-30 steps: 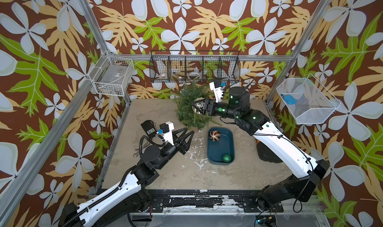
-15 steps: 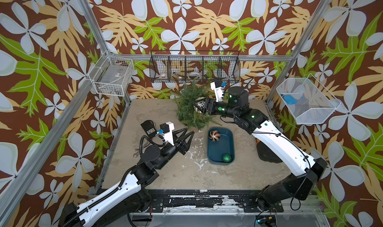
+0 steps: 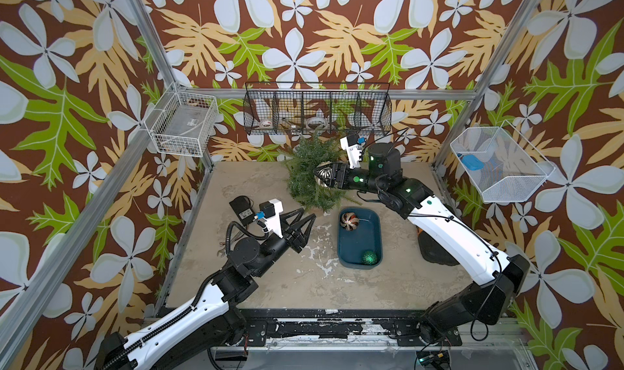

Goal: Decorate the small christmas tree with ornaments
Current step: Hang an ornament on the christmas tree.

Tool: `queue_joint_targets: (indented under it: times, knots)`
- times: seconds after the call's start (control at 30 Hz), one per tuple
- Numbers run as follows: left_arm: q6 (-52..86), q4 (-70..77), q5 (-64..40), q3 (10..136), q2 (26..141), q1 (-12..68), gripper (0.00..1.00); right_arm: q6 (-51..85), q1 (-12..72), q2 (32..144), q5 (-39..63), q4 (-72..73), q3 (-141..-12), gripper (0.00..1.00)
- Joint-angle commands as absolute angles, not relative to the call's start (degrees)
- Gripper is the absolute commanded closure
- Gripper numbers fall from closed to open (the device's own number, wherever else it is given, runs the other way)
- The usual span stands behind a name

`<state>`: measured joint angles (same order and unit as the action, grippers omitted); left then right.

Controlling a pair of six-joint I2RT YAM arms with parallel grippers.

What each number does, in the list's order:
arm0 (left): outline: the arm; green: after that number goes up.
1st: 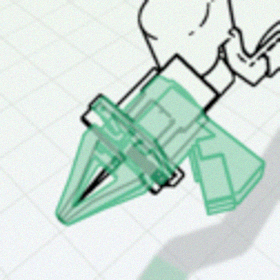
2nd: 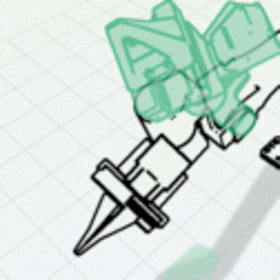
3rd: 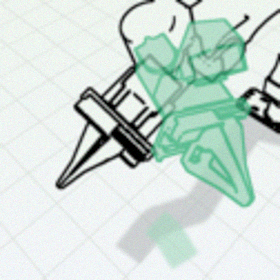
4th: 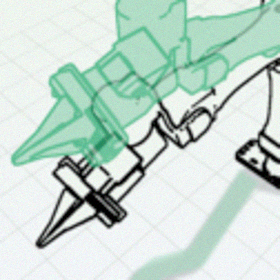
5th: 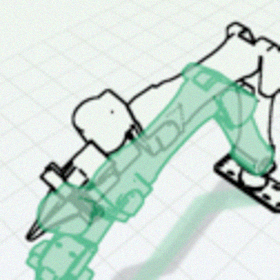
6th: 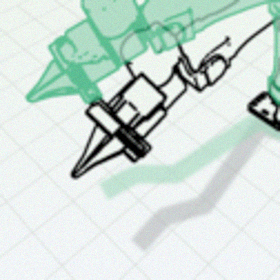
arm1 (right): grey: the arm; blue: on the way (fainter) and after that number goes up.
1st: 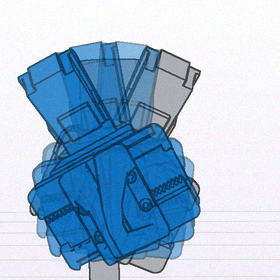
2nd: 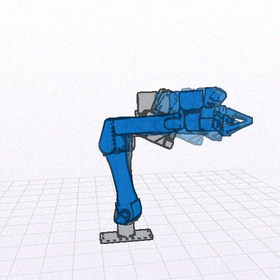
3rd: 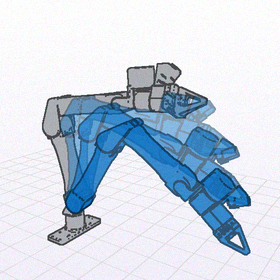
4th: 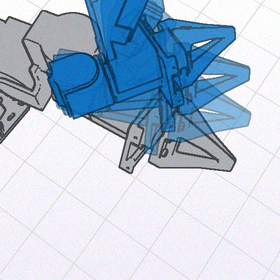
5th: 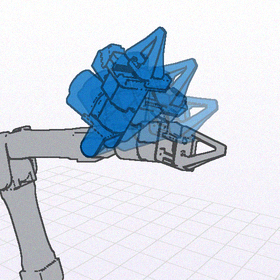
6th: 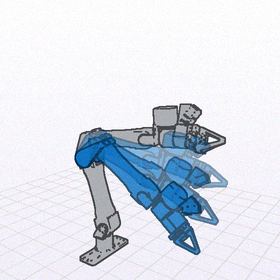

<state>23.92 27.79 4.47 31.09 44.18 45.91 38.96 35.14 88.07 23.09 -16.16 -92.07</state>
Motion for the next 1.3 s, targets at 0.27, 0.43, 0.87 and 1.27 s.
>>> queue_joint_targets:
  times: [0.27,0.43,0.87,1.27]
  knots:
    - [24.5,28.5,4.5,32.2,46.9,45.9,0.39,40.0,34.6,85.2,20.5,-11.8,-88.8,0.31]
    - [24.8,27.1,5.7,34.6,50.0,45.9,0.31,40.4,34.6,84.5,20.6,-11.0,-87.9,0.31]
    - [23.4,24.8,6.8,43.0,61.4,43.6,0.46,41.1,34.6,84.1,21.1,-9.9,-86.7,0.31]
    - [22.9,25.4,7.6,46.8,66.8,43.0,0.52,42.9,34.5,82.2,20.5,-7.2,-83.2,0.30]
